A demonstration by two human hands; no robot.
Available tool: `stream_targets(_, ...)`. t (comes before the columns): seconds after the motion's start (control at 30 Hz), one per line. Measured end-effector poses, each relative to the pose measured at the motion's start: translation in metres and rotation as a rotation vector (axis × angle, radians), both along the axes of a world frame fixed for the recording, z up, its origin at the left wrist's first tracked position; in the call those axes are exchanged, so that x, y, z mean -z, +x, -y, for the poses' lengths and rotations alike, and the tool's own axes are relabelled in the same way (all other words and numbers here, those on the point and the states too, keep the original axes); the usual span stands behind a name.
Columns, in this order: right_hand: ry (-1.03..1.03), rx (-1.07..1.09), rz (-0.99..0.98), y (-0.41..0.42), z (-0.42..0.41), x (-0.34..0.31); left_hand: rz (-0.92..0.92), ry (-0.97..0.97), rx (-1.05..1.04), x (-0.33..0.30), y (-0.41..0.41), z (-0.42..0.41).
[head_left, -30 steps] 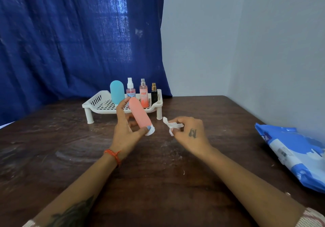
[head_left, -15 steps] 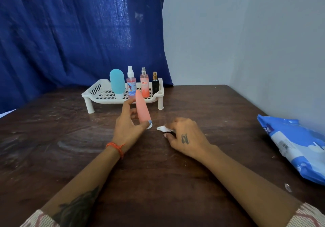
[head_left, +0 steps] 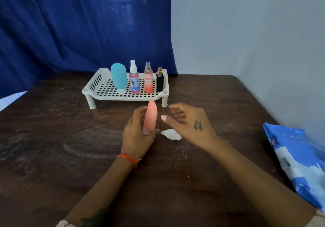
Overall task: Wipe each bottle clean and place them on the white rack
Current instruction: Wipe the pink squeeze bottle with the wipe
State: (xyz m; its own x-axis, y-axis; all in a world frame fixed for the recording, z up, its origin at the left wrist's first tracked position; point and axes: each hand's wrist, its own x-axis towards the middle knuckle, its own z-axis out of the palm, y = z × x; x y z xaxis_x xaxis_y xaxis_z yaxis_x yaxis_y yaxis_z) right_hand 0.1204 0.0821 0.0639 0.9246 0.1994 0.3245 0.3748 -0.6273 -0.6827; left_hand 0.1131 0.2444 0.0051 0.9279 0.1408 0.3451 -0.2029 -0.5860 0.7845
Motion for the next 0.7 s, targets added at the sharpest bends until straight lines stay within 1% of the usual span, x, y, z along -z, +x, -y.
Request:
stream_targets(0.17, -0.036, 0.005, -0.069, 0.019, -0.017, -0.041, -0.047, -0.008, -0.037, -0.024, 0.003, 0.009)
stream_targets(0.27, -0.111, -0.024, -0.107, 0.029, -0.025, -0.062, -0.070, -0.020, -0.068, -0.041, 0.007, 0.009)
stream_targets(0.43, -0.171, -0.084, -0.158, 0.049, -0.042, -0.090, -0.111, -0.074, -0.110, -0.064, 0.007, -0.001)
stream_targets(0.6, -0.282, -0.184, -0.164, 0.068, -0.070, -0.113, -0.156, -0.086, -0.117, -0.084, 0.018, -0.033)
stream_targets(0.7, -0.311, -0.239, -0.175, 0.083, -0.089, -0.122, -0.157, -0.074, -0.137, -0.090, 0.031, -0.059)
